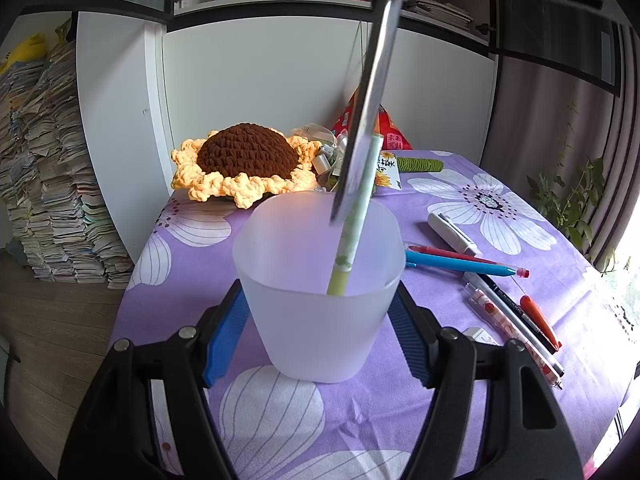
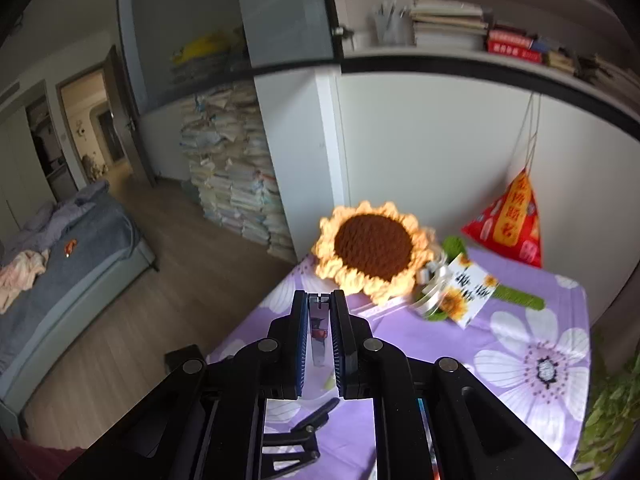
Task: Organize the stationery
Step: 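Lift the silver pen with the right gripper and carry it over the cup, then drop the silver pen into the cup, then grasp the pink patterned pen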
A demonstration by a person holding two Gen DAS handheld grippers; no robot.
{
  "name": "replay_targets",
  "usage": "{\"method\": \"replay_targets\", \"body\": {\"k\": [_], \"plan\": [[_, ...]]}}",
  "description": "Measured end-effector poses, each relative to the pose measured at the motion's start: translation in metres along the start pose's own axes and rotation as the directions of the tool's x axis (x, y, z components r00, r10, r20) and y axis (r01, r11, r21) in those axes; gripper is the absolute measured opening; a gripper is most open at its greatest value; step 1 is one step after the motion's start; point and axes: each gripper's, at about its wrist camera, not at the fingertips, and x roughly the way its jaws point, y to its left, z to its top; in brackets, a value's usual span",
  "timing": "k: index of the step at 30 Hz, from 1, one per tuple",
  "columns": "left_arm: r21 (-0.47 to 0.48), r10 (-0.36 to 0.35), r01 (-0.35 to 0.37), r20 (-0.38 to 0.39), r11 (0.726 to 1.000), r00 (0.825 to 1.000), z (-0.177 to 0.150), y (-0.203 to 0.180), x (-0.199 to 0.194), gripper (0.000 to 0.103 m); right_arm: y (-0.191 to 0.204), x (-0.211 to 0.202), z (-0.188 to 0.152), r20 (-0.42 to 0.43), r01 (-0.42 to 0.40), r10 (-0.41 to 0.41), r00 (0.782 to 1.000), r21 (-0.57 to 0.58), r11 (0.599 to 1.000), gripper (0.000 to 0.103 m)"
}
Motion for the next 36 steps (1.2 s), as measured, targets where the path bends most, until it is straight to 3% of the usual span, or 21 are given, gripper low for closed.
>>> {"method": "replay_targets", "body": {"k": [6, 17, 26, 29, 32, 36], "plan": [[-0.001, -0.002, 0.002, 0.0, 1.0, 1.0, 0.0, 0.0, 0.001, 0.069, -0.015, 0.031, -0.017, -0.092, 0.005, -0.001, 0.996, 0.044, 0.999, 0.012], [-0.001, -0.002, 0.002, 0.0, 1.0, 1.0, 0.0, 0.0, 0.001, 0.069, -0.03, 0.045, -0.039, -0.166, 0.007, 0.006, 0.986, 0.075, 0.997, 0.012], [-0.002, -0.004, 0.004, -0.003, 1.0, 1.0, 0.0, 0.0, 0.001, 0.069, -0.033, 0.041, -0.041, -0.152, -0.013, 0.028, 0.988, 0.093, 0.996, 0.012], [-0.002, -0.004, 0.004, -0.003, 1.0, 1.0, 0.0, 0.001, 0.001, 0.069, -0.041, 0.031, -0.045, -0.14, 0.015, -0.001, 0.99, 0.098, 0.995, 0.012], [-0.002, -0.003, 0.003, -0.003, 1.0, 1.0, 0.0, 0.001, 0.001, 0.069, -0.061, 0.032, -0.057, -0.182, 0.072, -0.048, 0.982, 0.128, 0.989, 0.012], [-0.002, -0.003, 0.003, -0.003, 1.0, 1.0, 0.001, 0.001, 0.001, 0.069, -0.087, 0.054, -0.088, -0.321, 0.143, -0.086, 0.943, 0.158, 0.977, 0.012]]}}
